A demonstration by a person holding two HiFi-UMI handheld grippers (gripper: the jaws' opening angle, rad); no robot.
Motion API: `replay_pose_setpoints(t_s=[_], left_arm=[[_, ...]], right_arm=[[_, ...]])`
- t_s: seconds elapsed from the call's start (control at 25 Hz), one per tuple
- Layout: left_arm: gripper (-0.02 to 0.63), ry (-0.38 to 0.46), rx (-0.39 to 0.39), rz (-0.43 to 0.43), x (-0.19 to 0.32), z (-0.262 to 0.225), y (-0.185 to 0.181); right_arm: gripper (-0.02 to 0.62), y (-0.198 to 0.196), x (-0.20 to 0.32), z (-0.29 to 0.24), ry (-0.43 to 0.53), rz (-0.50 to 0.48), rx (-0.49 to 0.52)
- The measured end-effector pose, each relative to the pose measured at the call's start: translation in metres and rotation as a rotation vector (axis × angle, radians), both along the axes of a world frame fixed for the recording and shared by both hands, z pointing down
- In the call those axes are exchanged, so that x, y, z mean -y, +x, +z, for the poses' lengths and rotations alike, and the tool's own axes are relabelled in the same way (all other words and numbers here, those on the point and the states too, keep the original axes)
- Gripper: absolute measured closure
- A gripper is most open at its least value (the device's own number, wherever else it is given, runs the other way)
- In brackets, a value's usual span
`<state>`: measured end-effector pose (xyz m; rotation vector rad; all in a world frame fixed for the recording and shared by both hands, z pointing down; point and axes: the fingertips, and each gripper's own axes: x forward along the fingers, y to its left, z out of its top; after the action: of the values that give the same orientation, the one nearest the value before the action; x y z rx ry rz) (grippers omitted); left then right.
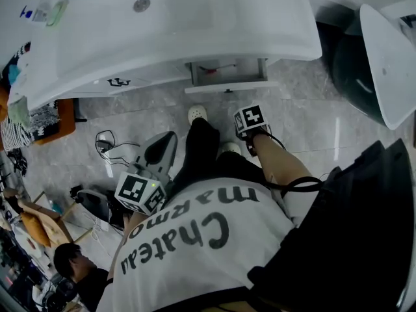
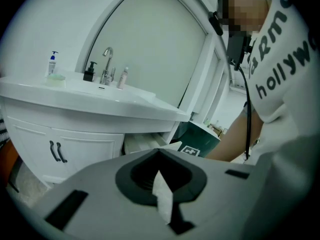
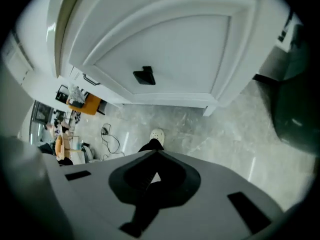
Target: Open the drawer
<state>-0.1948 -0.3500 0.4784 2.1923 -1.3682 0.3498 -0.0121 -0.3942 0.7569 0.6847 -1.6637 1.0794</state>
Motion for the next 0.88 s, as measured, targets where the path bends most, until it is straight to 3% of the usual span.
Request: replay_pose_setpoints(t_s=[0.12,0.36,0.56,0.88], left_arm=[[0.598,0.011,-0.005,0.011,-0.002,-0.004,0.008],[0.598,0.037,0.015,0.042,-0.011,-0.015,0.027],[0.598,0.072,0.021,-0.005,-0.007,-0.035,0.030],[0.598,0.192,-0.010,-0.067,-0.014,-0.096,0.039]], right_arm=[[0.588,-0.007,0.001,-0.014,0.019,0.057,0.082],[0.588,-0.021,0.015,-0.083,0.184,-0.075,0.252],[0.588,-0.005,0.037,-0.171,0.321,-0.007,0.441],[0.588,0.046,0.061,-0.340,0.665,0.050,0.634]])
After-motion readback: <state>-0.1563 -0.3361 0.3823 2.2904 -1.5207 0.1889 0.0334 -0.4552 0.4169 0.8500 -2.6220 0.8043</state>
